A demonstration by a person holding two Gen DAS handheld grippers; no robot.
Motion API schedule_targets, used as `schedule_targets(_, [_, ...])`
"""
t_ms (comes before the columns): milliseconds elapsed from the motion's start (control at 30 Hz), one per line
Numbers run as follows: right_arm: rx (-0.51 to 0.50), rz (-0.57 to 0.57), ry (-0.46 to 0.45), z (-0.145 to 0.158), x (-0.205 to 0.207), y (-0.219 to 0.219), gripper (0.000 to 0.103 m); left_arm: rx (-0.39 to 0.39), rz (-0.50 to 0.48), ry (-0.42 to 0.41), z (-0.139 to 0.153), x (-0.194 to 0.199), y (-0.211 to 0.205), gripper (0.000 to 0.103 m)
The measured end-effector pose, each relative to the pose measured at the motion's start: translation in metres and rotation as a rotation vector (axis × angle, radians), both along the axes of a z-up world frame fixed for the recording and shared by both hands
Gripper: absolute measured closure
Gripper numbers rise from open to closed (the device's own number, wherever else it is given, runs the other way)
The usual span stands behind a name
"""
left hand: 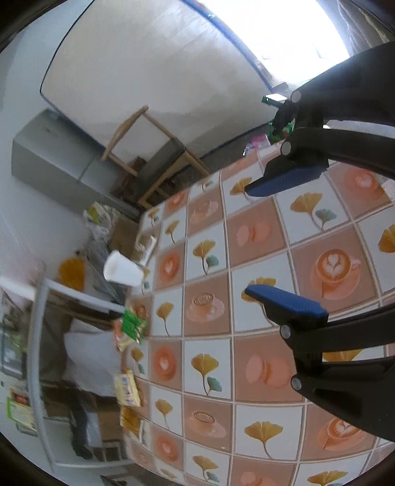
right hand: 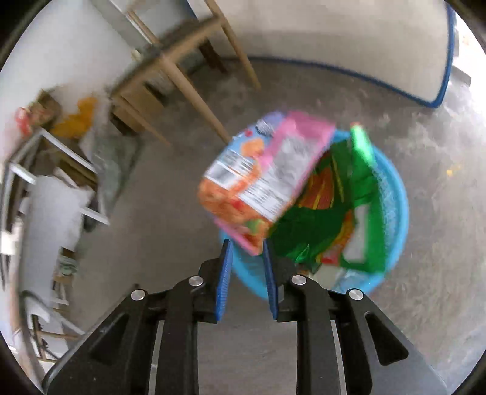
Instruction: Collect trash
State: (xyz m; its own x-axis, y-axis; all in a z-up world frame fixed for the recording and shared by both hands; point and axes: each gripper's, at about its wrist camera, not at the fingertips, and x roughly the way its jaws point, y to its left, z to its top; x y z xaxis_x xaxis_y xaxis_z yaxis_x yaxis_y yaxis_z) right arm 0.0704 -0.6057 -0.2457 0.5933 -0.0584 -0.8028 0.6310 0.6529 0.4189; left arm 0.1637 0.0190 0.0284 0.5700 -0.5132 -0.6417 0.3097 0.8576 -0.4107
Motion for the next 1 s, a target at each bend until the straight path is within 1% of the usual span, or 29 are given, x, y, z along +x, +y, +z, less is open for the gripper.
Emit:
schedule_targets(100, [-0.036, 0.008, -0.069, 0.039, -0.036, 0.018, 0.078, -0.019, -0.028, -0.04, 0.005, -0.018, -0.001, 0.044])
schedule_targets(133, [-0.053, 0.011, -0.084, 0.052, -0.041, 0.025, 0.077, -0.024, -0.04, -0.051, 0.006, -0.024, -0.001, 0.044])
schedule_targets(200, [-0.108, 0.031, -0.118, 0.084, -0.057, 0.046, 0.073, -0.027, -0.055, -0.074, 0.008, -0.037, -0.003, 0.041])
schedule_targets(233, [-0.132, 0.037, -0.129, 0.095, -0.046, 0.049, 0.07, -0.022, -0.059, -0.084, 0.009, -0.042, -0.004, 0.04])
schedule_targets(267, [-0.177, 0.05, -0.152, 0.113, -0.061, 0.062, 0.068, -0.014, -0.064, -0.097, 0.01, -0.048, -0.007, 0.038])
schedule_targets(300, [-0.219, 0.064, -0.179, 0.132, -0.072, 0.076, 0.06, 0.001, -0.07, -0.115, 0.011, -0.056, -0.01, 0.034])
schedule_targets(333, [-0.265, 0.077, -0.206, 0.155, -0.079, 0.094, 0.048, 0.014, -0.073, -0.133, 0.012, -0.064, -0.014, 0.032])
schedule_targets(367, [-0.301, 0.087, -0.226, 0.167, -0.081, 0.104, 0.041, 0.018, -0.075, -0.144, 0.013, -0.069, -0.016, 0.028])
schedule_targets(400, [-0.358, 0.103, -0.262, 0.186, -0.091, 0.123, 0.026, 0.023, -0.078, -0.161, 0.015, -0.077, -0.02, 0.022])
schedule_targets(433, [-0.421, 0.119, -0.298, 0.203, -0.1, 0.143, 0.012, 0.03, -0.074, -0.178, 0.017, -0.085, -0.024, 0.019])
schedule_targets(467, [-0.475, 0.13, -0.331, 0.216, -0.107, 0.158, 0.007, 0.041, -0.067, -0.194, 0.019, -0.092, -0.029, 0.013])
schedule_targets(500, [-0.517, 0.139, -0.368, 0.233, -0.116, 0.174, 0.007, 0.048, -0.06, -0.205, 0.021, -0.097, -0.032, 0.008])
schedule_targets(533, [-0.538, 0.146, -0.389, 0.24, -0.119, 0.181, 0.007, 0.056, -0.047, -0.224, 0.025, -0.104, -0.036, 0.005])
schedule_targets(567, [-0.566, 0.158, -0.422, 0.254, -0.127, 0.198, 0.007, 0.058, -0.033, -0.238, 0.027, -0.108, -0.037, 0.005])
schedule_targets(600, [-0.572, 0.168, -0.446, 0.262, -0.133, 0.208, 0.007, 0.069, -0.002, -0.255, 0.03, -0.114, -0.04, 0.005])
schedule_targets(667, [-0.568, 0.209, -0.488, 0.273, -0.139, 0.232, 0.007, 0.093, 0.064, -0.28, 0.037, -0.123, -0.047, 0.005])
schedule_targets(767, [-0.585, 0.279, -0.487, 0.276, -0.137, 0.261, 0.007, 0.093, 0.107, -0.278, 0.037, -0.131, -0.052, 0.005])
schedule_targets(833, [-0.615, 0.321, -0.431, 0.269, -0.13, 0.284, 0.007, 0.15, 0.144, -0.245, 0.028, -0.136, -0.061, 0.005])
schedule_targets(867, [-0.622, 0.336, -0.408, 0.269, -0.131, 0.294, 0.007, 0.177, 0.144, -0.235, 0.023, -0.138, -0.064, 0.005])
schedule_targets(900, [-0.617, 0.356, -0.356, 0.262, -0.126, 0.303, 0.007, 0.212, 0.139, -0.22, 0.015, -0.14, -0.068, 0.005])
schedule_targets(933, [-0.611, 0.372, -0.324, 0.256, -0.124, 0.307, 0.007, 0.248, 0.139, -0.197, 0.006, -0.142, -0.071, 0.005])
schedule_targets(967, [-0.587, 0.406, -0.27, 0.248, -0.122, 0.317, 0.007, 0.266, 0.142, -0.175, 0.0, -0.142, -0.071, 0.005])
schedule_targets(1000, [-0.568, 0.434, -0.237, 0.24, -0.117, 0.321, 0.007, 0.282, 0.154, -0.131, -0.01, -0.141, -0.07, 0.005])
